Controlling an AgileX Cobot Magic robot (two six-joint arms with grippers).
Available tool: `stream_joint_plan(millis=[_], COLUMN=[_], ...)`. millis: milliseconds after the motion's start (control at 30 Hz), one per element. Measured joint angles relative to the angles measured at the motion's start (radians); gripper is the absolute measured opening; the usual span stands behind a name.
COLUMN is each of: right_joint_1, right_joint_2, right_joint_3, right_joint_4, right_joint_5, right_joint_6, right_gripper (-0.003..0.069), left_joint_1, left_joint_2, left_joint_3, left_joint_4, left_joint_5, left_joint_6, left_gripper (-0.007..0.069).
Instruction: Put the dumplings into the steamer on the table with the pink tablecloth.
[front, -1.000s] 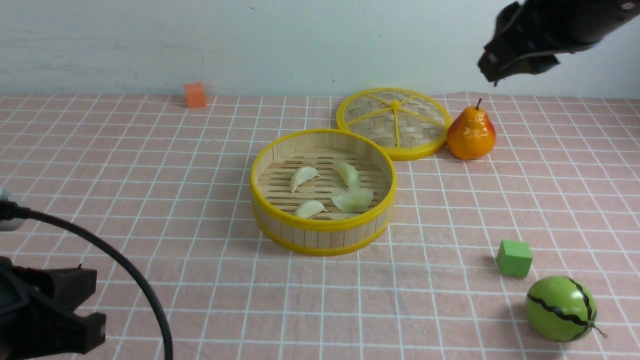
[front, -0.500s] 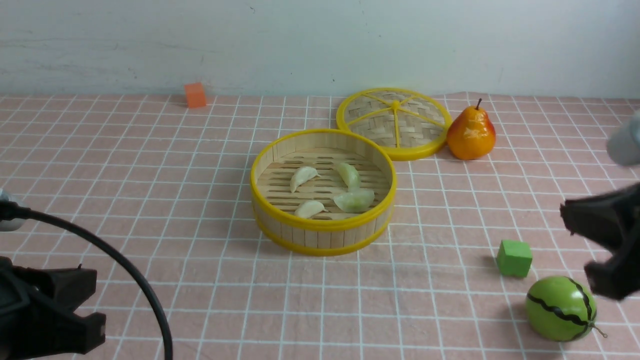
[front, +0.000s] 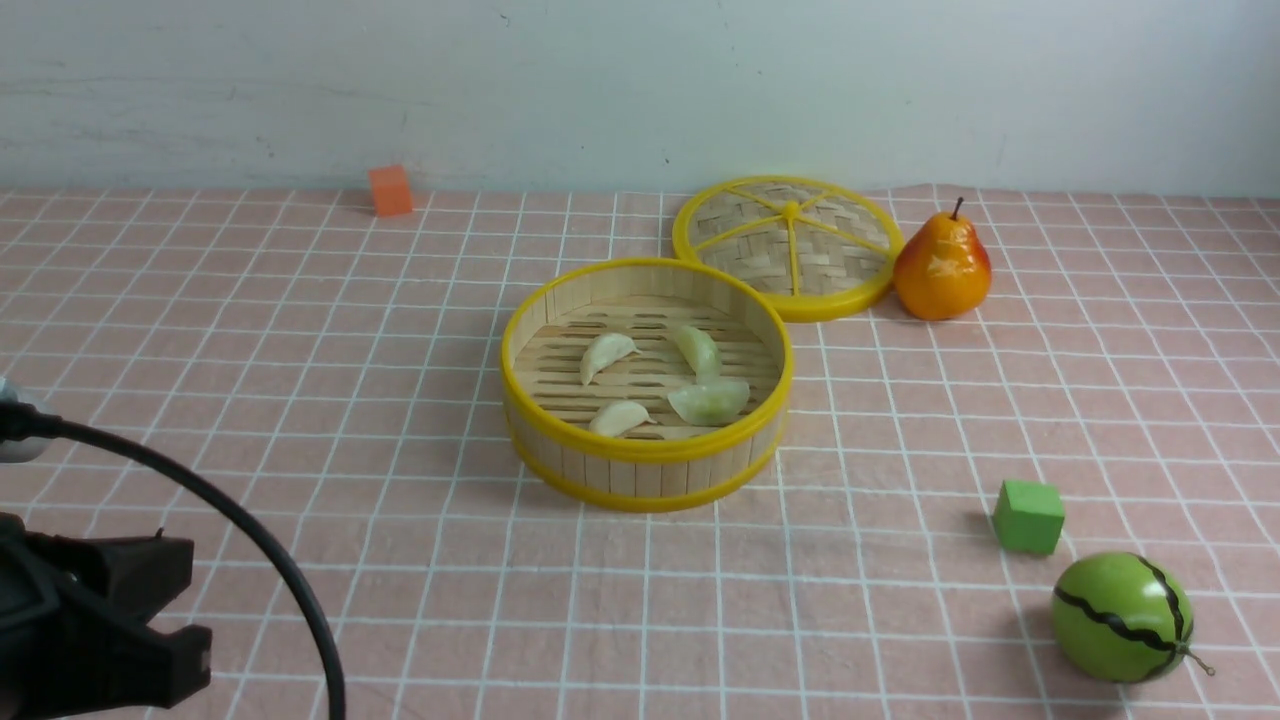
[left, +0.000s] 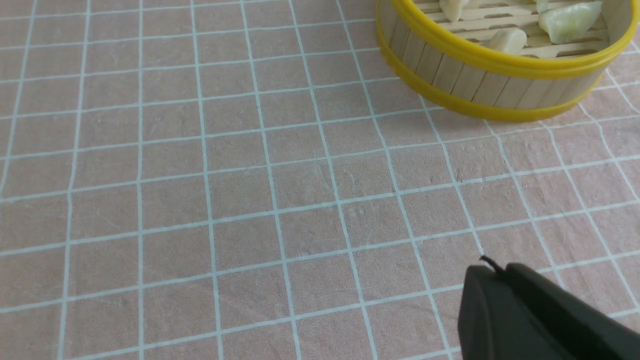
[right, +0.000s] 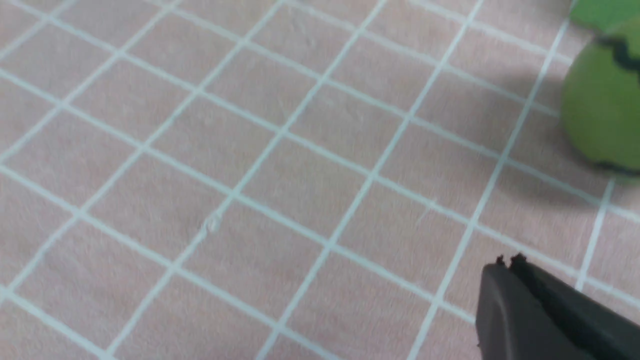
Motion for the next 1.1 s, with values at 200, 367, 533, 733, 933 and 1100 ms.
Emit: stream_joint_plan(millis=[200, 367, 533, 733, 933, 1100], right_joint_1=[-0.041, -0.161, -0.232, -0.235, -0.235, -0.235], right_joint_2=[-0.211, -0.441, -0.551, -0.667, -0.704, -0.704], right_joint_3=[0.069, 0.07, 0.07, 0.07, 0.063, 0.062], right_joint_4=[0.004, 0.004, -0.011, -0.108, -0.147, -0.151], right_joint_5=[-0.045, 0.003, 0.086, 0.227, 0.269, 0.274], right_joint_6=[0.012, 0.013, 0.015, 0.094, 0.213, 0.224], right_gripper=[-0.0011, -0.001, -0.001, -0.001, -0.001, -0.001], left_joint_1=[0.0, 0.0, 0.0, 0.0, 0.0, 0.0], left_joint_2=[0.0, 0.0, 0.0, 0.0, 0.0, 0.001], left_joint_3=[0.0, 0.0, 0.0, 0.0, 0.0, 0.0], left_joint_4=[0.0, 0.0, 0.0, 0.0, 0.0, 0.0], left_joint_5=[0.01, 0.027, 0.031, 0.034, 0.041, 0.051], left_joint_6=[0.0, 0.0, 0.0, 0.0, 0.0, 0.0], left_gripper=[0.0017, 0.0018, 0.0022, 0.0031, 0.0036, 0.0039])
